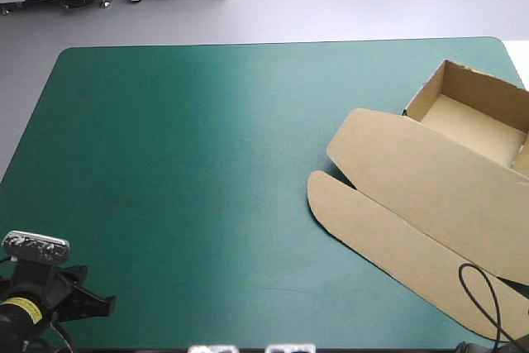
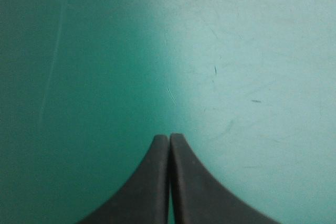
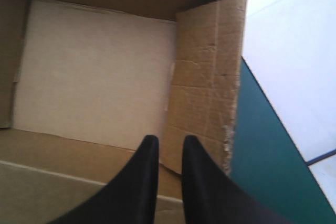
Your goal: Fold the box
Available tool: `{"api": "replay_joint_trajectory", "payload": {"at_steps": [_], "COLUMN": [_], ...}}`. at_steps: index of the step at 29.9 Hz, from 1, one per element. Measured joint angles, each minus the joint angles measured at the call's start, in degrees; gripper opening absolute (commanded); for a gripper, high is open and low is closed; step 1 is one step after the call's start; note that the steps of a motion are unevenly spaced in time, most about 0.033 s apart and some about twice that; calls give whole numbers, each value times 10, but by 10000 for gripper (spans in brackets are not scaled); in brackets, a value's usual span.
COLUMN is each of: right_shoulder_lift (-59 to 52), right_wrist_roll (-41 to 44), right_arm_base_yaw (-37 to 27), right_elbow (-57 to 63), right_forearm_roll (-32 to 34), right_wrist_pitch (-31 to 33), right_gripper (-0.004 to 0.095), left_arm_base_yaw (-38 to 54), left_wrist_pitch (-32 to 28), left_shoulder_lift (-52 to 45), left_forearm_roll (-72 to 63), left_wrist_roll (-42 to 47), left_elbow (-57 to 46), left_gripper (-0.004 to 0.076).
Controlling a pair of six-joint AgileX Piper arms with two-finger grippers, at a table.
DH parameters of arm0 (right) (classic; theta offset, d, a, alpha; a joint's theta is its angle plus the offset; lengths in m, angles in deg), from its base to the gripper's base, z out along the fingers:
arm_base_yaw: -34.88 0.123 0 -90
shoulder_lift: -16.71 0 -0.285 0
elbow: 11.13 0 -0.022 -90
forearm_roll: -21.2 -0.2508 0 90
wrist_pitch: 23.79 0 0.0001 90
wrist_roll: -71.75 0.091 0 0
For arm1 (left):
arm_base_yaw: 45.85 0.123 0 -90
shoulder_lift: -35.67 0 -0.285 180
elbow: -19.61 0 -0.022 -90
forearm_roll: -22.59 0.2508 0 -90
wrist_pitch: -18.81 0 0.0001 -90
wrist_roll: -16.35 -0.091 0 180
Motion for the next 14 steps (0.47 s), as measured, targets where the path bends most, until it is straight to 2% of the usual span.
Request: {"api": "replay_joint_trajectory", "payload": {"at_steps": [4, 6, 14], "right_shoulder_lift": [-44, -67, -193], "right_wrist_roll": [-45, -61, -85], "right_arm_base_yaw": [5, 20, 150], "right_elbow": [34, 65, 195], "right_forearm_roll": [-100, -125, -87], "right_wrist_pitch": [0, 0, 0], "right_gripper": [-9, -9, -11], "left_arm_base_yaw": [0, 0, 0], "left_wrist_pitch": [-36, -49, -57], "left_shoulder_lift": [0, 0, 0], "left_forearm_roll": [9, 16, 17], "left_wrist_roll": [-6, -8, -10], "left_elbow": [-1, -3, -35], "left_gripper": [-9, -9, -9]}}
